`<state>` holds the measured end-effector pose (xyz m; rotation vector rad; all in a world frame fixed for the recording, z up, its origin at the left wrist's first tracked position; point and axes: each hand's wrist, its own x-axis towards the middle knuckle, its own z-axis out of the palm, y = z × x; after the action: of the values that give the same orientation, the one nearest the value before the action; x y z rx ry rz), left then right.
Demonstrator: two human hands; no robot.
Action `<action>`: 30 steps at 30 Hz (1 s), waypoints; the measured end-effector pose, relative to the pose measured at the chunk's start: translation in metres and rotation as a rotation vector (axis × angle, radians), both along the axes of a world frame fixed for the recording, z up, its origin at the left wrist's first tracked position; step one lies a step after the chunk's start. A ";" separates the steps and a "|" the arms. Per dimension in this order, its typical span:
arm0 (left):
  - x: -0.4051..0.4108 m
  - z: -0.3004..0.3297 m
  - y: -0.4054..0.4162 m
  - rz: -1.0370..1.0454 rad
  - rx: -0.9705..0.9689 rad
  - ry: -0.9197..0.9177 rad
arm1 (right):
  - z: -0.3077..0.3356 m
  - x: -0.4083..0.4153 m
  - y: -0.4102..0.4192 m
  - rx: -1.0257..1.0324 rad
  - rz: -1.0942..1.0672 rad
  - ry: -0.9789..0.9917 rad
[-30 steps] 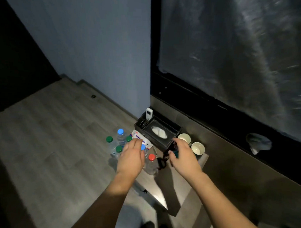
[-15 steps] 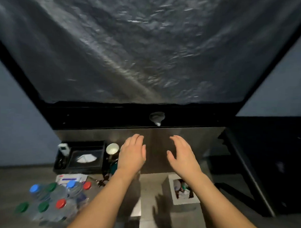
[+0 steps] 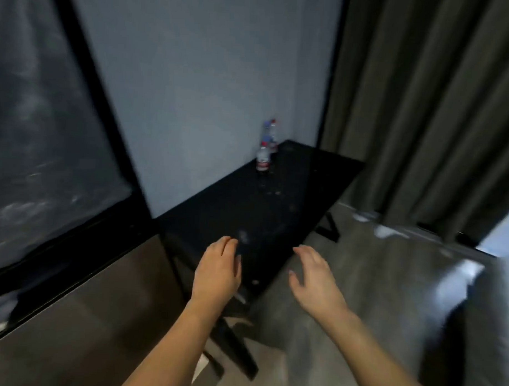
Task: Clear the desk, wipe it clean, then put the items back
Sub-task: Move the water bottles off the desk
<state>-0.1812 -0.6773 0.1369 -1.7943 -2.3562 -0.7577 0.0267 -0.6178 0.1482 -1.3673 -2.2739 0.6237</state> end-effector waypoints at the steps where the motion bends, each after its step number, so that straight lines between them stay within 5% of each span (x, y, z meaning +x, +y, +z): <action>1: 0.027 0.002 0.024 -0.045 0.005 -0.003 | 0.000 0.027 0.015 -0.001 -0.053 -0.004; 11: 0.216 -0.005 0.194 -0.415 -0.076 0.056 | -0.011 0.202 0.114 -0.056 -0.395 0.016; 30: 0.345 -0.020 0.572 -0.636 -0.061 -0.020 | -0.002 0.312 0.450 -0.048 -0.602 -0.122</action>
<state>0.1633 -0.1050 0.1167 -2.6062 -1.8184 -0.7557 0.3383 -0.1675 0.1461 -2.0321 -1.7856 0.3966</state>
